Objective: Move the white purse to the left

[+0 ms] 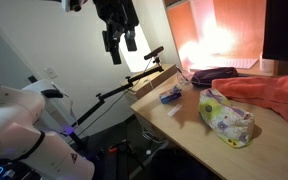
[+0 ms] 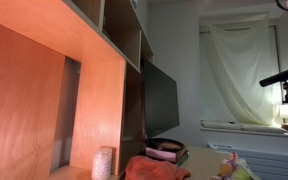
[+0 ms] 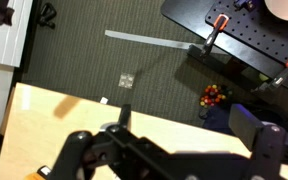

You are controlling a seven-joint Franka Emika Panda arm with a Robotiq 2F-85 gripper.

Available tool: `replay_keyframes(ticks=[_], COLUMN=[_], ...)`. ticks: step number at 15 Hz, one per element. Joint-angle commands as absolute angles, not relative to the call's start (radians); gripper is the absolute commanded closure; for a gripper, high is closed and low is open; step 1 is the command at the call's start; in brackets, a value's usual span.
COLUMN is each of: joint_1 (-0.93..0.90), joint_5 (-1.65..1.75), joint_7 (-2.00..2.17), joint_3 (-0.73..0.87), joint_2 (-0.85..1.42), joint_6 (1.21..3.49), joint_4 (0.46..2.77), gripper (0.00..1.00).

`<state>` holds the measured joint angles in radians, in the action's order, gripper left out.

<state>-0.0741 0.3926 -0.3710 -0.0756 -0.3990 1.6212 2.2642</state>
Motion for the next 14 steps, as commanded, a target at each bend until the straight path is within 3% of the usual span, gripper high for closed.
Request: replay_keyframes(ticks=[1,14], joint_1=[-0.122,-0.163], joint_5=[0.386,0.261], joint_7=[-0.552,-0.894], joint_3=[-0.058,-0.108], joint_2=[-0.297,-0.044], joint_6=[1.546,1.453], joint_4=[2.124,1.810], gripper=[0.00,0.00])
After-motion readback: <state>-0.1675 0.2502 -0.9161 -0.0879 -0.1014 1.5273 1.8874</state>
